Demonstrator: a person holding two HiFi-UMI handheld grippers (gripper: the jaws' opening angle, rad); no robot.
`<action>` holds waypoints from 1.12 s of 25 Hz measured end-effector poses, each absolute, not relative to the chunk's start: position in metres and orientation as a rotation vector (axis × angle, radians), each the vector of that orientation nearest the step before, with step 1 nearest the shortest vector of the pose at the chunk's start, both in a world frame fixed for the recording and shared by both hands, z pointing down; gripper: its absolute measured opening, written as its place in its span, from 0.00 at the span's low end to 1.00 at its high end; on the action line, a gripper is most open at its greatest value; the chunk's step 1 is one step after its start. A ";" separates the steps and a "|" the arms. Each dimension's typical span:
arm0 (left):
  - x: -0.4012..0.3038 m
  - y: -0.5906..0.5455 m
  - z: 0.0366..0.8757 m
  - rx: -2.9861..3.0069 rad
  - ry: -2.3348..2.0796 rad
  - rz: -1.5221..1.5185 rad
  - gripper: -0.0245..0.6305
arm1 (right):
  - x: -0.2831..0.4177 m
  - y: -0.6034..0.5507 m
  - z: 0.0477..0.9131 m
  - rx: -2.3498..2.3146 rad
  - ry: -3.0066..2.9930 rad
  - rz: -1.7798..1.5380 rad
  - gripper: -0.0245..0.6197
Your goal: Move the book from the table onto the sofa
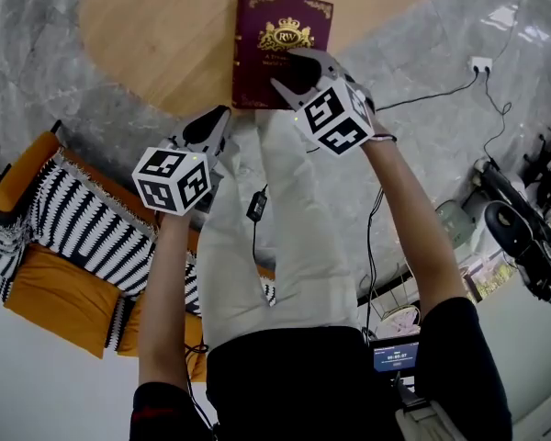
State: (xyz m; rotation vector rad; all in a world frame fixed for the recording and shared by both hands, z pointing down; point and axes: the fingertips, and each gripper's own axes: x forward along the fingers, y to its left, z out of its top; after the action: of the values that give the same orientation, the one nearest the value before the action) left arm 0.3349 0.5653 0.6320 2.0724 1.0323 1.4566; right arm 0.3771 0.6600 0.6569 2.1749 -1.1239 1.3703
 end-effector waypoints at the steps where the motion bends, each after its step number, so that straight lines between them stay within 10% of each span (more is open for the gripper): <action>1: 0.331 0.562 0.636 2.067 1.029 1.468 0.07 | 0.374 0.658 0.657 2.172 -1.129 1.367 0.33; 28: 0.260 0.559 0.680 1.613 1.155 1.684 0.43 | 0.308 0.618 0.655 2.013 -1.330 1.238 0.33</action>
State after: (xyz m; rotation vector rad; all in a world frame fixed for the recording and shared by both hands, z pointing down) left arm 0.2599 0.5591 0.6805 1.6134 1.1549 1.6841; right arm 0.3078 0.6184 0.6546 2.0128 -1.3297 1.2382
